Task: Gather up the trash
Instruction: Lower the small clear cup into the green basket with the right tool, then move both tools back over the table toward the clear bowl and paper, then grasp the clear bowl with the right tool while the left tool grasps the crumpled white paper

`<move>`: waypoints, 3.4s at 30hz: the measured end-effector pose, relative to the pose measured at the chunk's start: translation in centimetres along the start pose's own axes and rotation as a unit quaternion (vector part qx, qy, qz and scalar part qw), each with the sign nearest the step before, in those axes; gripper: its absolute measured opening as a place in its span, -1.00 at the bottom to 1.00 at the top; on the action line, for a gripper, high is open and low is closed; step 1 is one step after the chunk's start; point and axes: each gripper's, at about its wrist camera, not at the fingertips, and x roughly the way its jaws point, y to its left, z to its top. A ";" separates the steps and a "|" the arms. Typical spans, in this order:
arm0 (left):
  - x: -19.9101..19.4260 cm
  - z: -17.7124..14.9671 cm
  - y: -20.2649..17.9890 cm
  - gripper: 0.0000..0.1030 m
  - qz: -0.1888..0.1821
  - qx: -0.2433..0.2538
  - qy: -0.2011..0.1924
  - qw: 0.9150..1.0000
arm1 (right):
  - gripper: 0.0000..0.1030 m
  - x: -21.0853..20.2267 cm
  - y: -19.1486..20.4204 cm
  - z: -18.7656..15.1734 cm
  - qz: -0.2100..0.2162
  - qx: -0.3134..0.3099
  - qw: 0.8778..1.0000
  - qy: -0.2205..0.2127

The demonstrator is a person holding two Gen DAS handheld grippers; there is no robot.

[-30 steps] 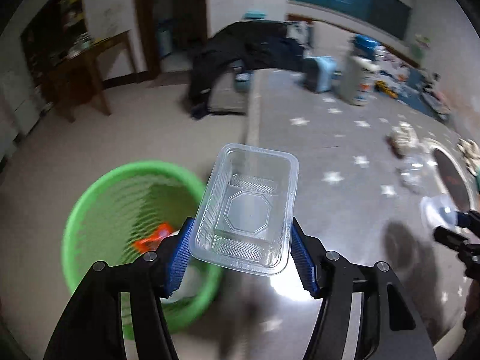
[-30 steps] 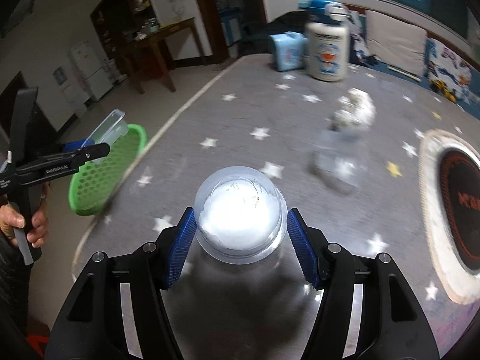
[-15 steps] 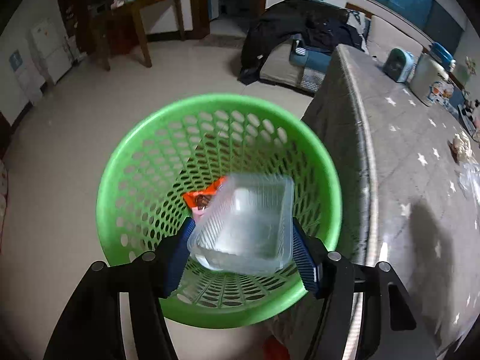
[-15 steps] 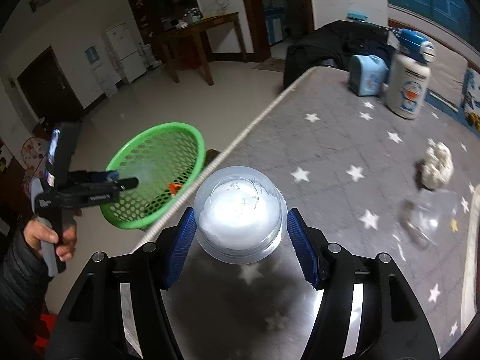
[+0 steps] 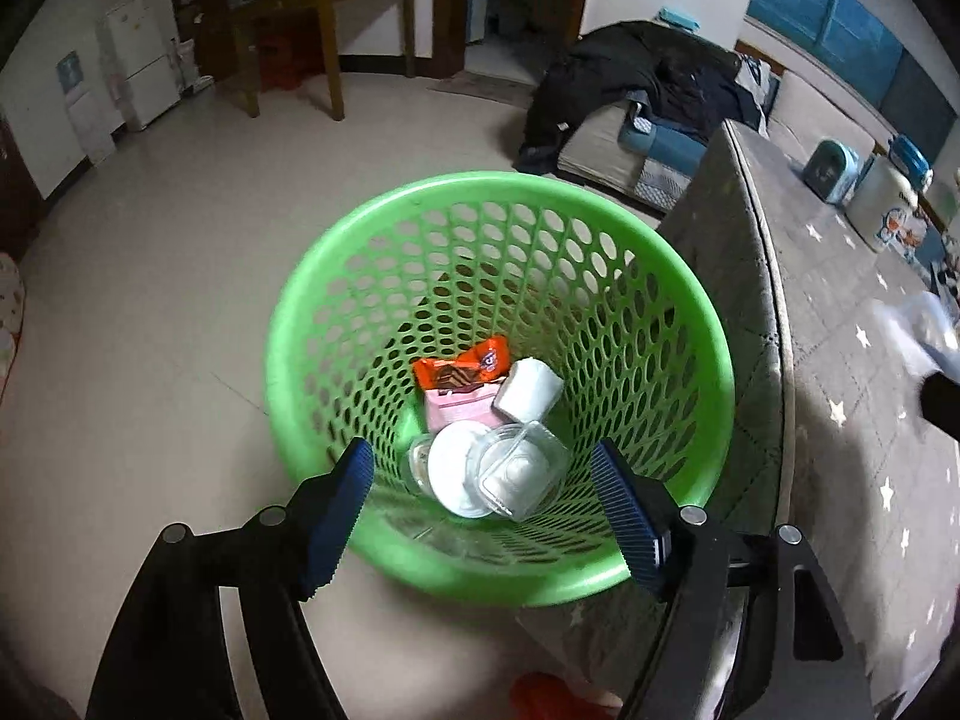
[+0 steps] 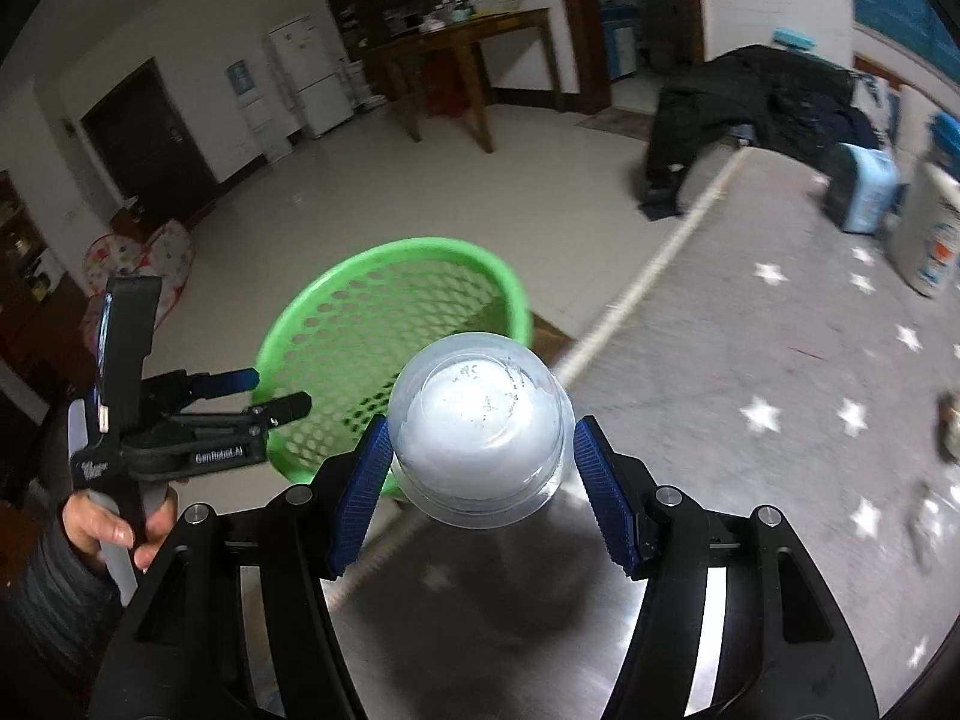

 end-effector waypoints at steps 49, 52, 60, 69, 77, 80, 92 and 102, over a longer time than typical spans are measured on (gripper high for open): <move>-3.8 2.2 -14.3 0.54 -0.077 0.060 -0.032 0.995 | 0.66 -12.8 -22.3 -9.4 -0.147 0.130 0.979 -0.055; -3.7 2.8 -16.1 0.54 -0.079 0.066 -0.032 0.994 | 0.72 -12.2 -24.0 -9.6 -0.127 0.136 0.981 -0.052; -3.1 4.9 -20.4 0.56 -0.082 0.083 -0.028 0.993 | 0.79 -10.1 -26.0 -8.9 -0.094 0.109 0.989 -0.029; -1.5 6.7 -25.5 0.57 -0.099 0.107 -0.015 0.989 | 0.65 -8.6 -26.9 -8.4 -0.071 0.101 0.992 -0.024; 0.0 7.8 -30.3 0.57 -0.130 0.132 -0.002 0.983 | 0.39 -9.4 -27.1 -9.4 -0.060 0.104 0.992 -0.028; 0.5 7.9 -33.3 0.57 -0.156 0.150 0.006 0.976 | 0.39 -10.7 -27.1 -10.5 -0.060 0.109 0.992 -0.036; 2.7 6.6 -45.6 0.57 -0.206 0.230 0.029 0.951 | 0.39 -15.2 -29.3 -14.0 -0.095 0.147 0.984 -0.043; 6.3 6.5 -51.2 0.37 -0.216 0.242 0.057 0.944 | 0.39 -16.3 -30.7 -15.7 -0.108 0.162 0.980 -0.042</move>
